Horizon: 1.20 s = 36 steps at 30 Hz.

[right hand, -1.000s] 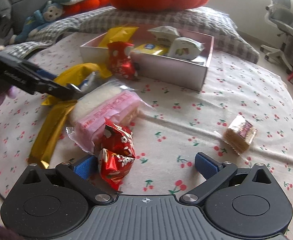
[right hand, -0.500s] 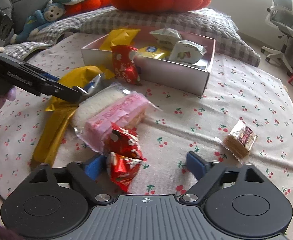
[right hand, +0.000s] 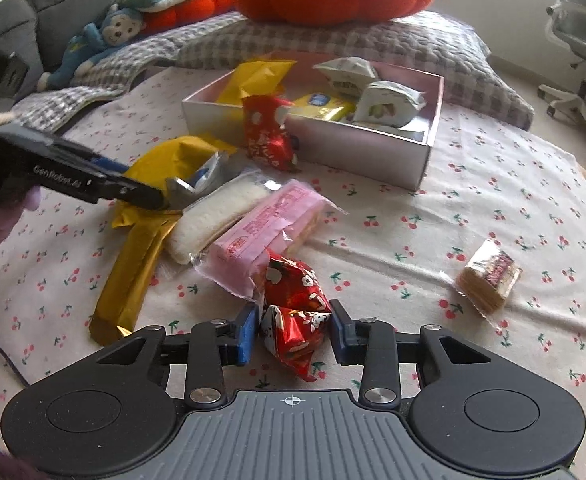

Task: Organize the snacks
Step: 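Grasp a yellow pillow packet with the left gripper while the right grasps a red candy wrapper, then carry both packets into the pink box and open both grippers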

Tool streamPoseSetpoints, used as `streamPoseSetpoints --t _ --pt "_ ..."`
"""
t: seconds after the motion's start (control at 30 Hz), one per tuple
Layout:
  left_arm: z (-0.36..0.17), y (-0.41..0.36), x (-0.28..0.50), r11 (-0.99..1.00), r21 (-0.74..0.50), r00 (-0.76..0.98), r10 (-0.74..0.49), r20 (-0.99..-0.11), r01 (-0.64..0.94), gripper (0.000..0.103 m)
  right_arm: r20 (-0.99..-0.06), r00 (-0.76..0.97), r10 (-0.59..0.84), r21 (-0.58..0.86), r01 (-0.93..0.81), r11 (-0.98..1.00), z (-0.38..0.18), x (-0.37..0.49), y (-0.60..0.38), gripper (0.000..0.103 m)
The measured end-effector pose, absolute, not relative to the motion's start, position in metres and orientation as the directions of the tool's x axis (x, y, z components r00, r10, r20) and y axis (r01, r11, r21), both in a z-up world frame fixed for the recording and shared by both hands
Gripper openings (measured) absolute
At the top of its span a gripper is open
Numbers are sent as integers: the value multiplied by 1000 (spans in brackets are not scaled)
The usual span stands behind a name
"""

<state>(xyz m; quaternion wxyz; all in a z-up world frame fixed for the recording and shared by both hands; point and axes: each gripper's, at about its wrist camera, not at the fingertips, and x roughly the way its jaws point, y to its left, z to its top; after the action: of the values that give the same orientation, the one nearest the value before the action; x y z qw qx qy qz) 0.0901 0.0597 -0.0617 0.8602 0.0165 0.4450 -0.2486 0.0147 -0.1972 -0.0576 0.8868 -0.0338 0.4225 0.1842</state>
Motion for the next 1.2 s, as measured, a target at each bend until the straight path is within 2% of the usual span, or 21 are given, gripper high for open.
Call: streamPoseSetpoints --t 0.2,0.37,0.47,0.57,0.97,1.2 --pt "-60 66 93 898 -211 490 -394 -778 387 51 -754 592 284 102 -321 942 -53 19 -204 34" --pt "-66 52 95 905 -151 496 -351 -794 398 51 -749 601 281 107 -308 945 -48 24 -204 34" --pt "-64 47 98 914 -136 504 -330 -798 383 42 -733 619 282 112 -299 948 -41 25 -206 34" --pt "-57 49 98 922 -145 510 -324 -797 360 40 -717 638 282 124 -281 952 -33 29 -212 34" --pt "-9 46 104 929 -198 600 -354 -718 312 39 -657 702 276 204 -186 961 4 63 -224 34" --pt "-1 30 127 931 -223 624 -361 -694 290 39 -629 728 273 249 -144 958 15 86 -226 34"
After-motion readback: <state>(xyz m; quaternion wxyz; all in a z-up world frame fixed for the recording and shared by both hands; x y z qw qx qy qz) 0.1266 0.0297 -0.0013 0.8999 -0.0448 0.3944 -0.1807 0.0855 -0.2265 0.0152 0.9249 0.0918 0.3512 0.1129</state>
